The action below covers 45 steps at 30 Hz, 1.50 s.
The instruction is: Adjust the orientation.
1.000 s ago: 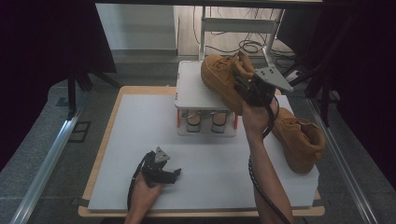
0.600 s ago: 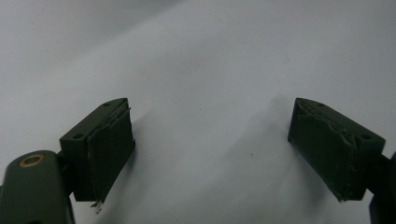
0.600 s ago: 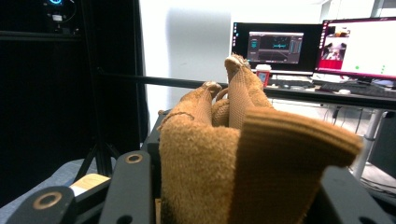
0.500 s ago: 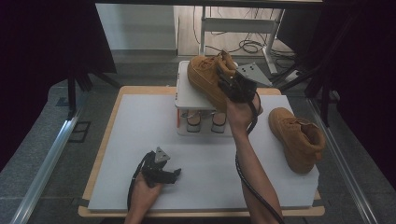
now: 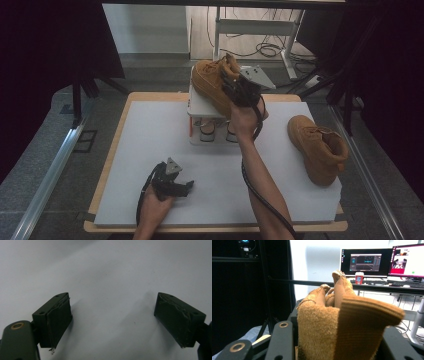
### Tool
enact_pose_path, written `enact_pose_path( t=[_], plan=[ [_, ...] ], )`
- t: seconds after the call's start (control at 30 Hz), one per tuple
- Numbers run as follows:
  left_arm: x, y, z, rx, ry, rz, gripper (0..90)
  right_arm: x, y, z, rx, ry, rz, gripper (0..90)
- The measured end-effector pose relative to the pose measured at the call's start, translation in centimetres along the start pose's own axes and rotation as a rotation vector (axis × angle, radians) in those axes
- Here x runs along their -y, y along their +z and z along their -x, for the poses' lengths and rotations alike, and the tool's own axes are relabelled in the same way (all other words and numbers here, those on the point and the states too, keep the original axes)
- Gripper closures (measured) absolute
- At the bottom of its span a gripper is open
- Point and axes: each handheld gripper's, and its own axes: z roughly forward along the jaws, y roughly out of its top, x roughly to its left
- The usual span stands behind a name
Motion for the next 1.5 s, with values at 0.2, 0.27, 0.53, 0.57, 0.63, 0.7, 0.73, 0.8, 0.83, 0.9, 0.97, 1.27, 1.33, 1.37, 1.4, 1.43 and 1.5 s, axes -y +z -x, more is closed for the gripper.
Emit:
enact_pose_path(
  t=[0.2, 0.27, 0.53, 0.57, 0.63, 0.7, 0.73, 0.8, 0.83, 0.9, 0.97, 1.27, 1.33, 1.37, 1.4, 1.43, 1.5],
  plan=[
    [0.0, 0.0, 0.0, 0.002, 0.001, 0.001, 14.0, 0.0, 1.3, -0.6, -0.009, 0.009, 0.005, 55.0],
    [0.0, 0.0, 0.0, 0.002, 0.001, 0.001, 14.1, 0.1, 1.7, -0.7, -0.007, 0.012, 0.006, 54.9],
    [0.0, 0.0, 0.0, 0.001, 0.000, 0.001, 14.1, 0.8, 1.8, 0.2, -0.036, 0.028, -0.014, 43.9],
    [0.0, 0.0, 0.0, 0.001, 0.000, 0.001, 14.1, 1.0, 1.7, 0.3, -0.044, 0.032, -0.022, 40.5],
    [0.0, 0.0, 0.0, -0.002, 0.001, 0.002, 14.1, 1.2, 1.5, 0.8, -0.057, 0.046, -0.043, 34.5],
    [0.0, 0.0, 0.1, -0.001, 0.000, 0.002, 14.1, 1.3, 1.4, 1.4, -0.079, 0.053, -0.058, 30.6],
    [0.0, 0.0, 0.1, -0.002, 0.001, 0.001, 14.1, 1.3, 1.4, 1.5, -0.091, 0.051, -0.062, 28.7],
    [0.0, 0.0, 0.0, 0.000, 0.000, 0.001, 14.1, 1.1, 1.4, 1.5, -0.110, 0.031, -0.079, 24.7],
    [0.0, 0.0, 0.0, 0.000, 0.000, 0.001, 14.1, 1.0, 1.5, 1.4, -0.105, 0.020, -0.088, 22.2],
    [0.0, 0.0, 0.1, -0.003, 0.002, 0.001, 14.1, 0.9, 1.5, 1.3, -0.108, 0.000, -0.103, 19.1],
    [0.0, 0.0, 0.1, -0.003, 0.002, 0.001, 14.1, 1.0, 1.5, 1.4, -0.114, -0.008, -0.108, 16.0],
    [0.0, 0.0, 0.1, -0.002, 0.000, 0.001, 14.1, 1.5, 0.9, 2.6, -0.179, -0.032, -0.130, 9.3],
    [0.0, 0.0, 0.1, -0.002, 0.001, 0.000, 14.0, 1.5, 0.7, 2.6, -0.186, -0.035, -0.136, 8.5],
    [0.0, 0.0, 0.1, -0.002, 0.001, 0.000, 14.0, 1.6, 0.6, 2.7, -0.187, -0.039, -0.139, 8.2],
    [0.0, 0.0, 0.1, -0.002, 0.001, 0.000, 14.1, 1.7, 0.3, 2.9, -0.190, -0.041, -0.143, 8.0],
    [0.0, 0.0, 0.1, -0.001, 0.000, 0.002, 14.0, 1.8, -0.1, 3.2, -0.197, -0.035, -0.147, 7.9],
    [0.0, 0.0, 0.1, -0.001, 0.000, 0.002, 14.0, 1.9, -0.5, 3.6, -0.212, -0.028, -0.155, 7.8]
  ],
)
